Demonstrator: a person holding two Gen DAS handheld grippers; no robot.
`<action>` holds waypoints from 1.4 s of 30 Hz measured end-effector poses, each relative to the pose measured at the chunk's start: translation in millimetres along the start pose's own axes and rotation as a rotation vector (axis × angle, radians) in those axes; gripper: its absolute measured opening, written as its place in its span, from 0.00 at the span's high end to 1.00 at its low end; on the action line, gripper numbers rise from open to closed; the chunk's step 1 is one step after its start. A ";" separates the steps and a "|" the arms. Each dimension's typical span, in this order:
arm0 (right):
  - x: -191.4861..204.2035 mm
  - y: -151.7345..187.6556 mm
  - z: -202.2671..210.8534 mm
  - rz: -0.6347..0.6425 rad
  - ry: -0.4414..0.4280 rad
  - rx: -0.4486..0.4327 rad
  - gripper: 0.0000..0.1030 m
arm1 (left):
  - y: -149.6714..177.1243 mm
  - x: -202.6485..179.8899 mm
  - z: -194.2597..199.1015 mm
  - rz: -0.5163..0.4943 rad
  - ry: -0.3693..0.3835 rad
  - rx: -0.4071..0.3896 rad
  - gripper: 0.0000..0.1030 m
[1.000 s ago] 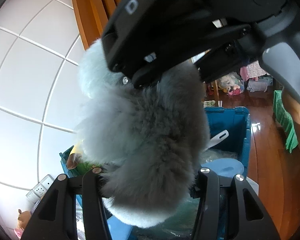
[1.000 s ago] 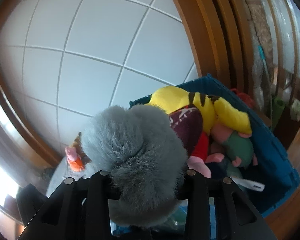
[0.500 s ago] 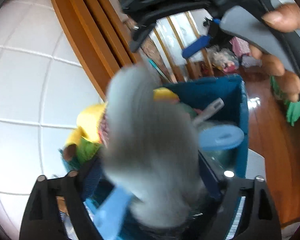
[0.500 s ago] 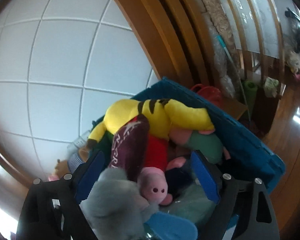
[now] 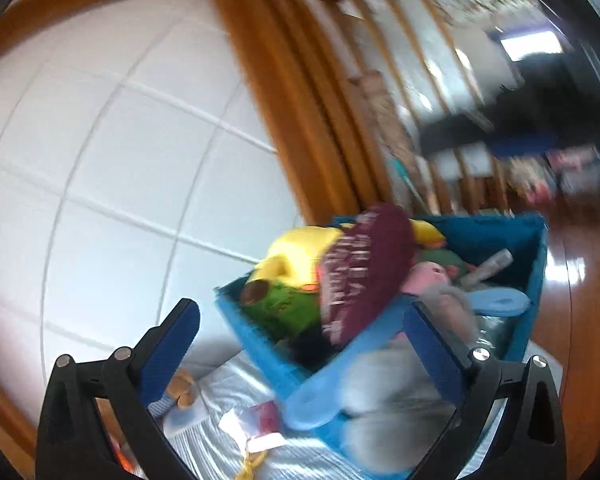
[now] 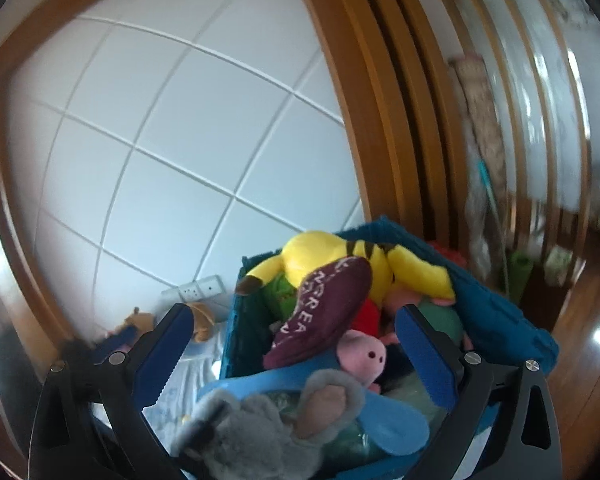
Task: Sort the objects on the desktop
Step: 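Move both tools back down toward the items on the bed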
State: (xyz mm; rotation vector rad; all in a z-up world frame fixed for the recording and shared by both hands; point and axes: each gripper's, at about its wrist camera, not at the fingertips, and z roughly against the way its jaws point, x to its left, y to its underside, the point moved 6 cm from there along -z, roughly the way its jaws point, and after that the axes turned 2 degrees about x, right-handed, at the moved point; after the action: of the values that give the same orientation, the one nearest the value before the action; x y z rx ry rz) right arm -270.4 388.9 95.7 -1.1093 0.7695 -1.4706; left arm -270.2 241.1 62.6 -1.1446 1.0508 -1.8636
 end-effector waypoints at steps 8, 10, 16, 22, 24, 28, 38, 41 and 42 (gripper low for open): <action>80.1 40.6 1.1 0.077 -0.045 0.020 0.01 | 51.7 111.5 44.4 0.150 -0.148 0.064 0.00; 112.0 49.5 -4.5 0.099 -0.082 0.035 0.01 | 69.7 139.4 60.9 0.164 -0.199 0.088 0.00; 201.8 82.7 -18.6 0.208 -0.173 0.085 0.01 | 112.1 204.6 103.0 0.206 -0.303 0.154 0.00; 245.3 131.4 -33.4 0.269 -0.231 0.164 0.01 | 150.7 221.9 113.2 0.252 -0.375 0.215 0.00; 248.9 144.8 -33.5 0.294 -0.229 0.182 0.01 | 154.3 218.3 112.2 0.243 -0.380 0.227 0.00; 256.0 168.4 -37.3 0.308 -0.286 0.257 0.01 | 155.7 201.2 101.4 0.221 -0.405 0.231 0.00; 223.9 229.2 -96.2 0.335 -0.276 0.419 0.00 | 205.1 201.1 49.9 0.270 -0.408 0.299 0.00; 211.8 257.9 -129.8 0.325 -0.251 0.457 0.00 | 221.1 207.0 32.7 0.279 -0.358 0.301 0.00; 210.7 266.7 -141.2 0.306 -0.254 0.482 0.00 | 225.5 208.6 25.0 0.263 -0.341 0.308 0.00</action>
State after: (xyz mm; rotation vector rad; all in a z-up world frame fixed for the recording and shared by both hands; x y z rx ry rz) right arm -298.5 114.9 -148.4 -0.7501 0.3569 -1.1449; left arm -290.5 -41.7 -58.4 -1.0380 0.6599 -1.4952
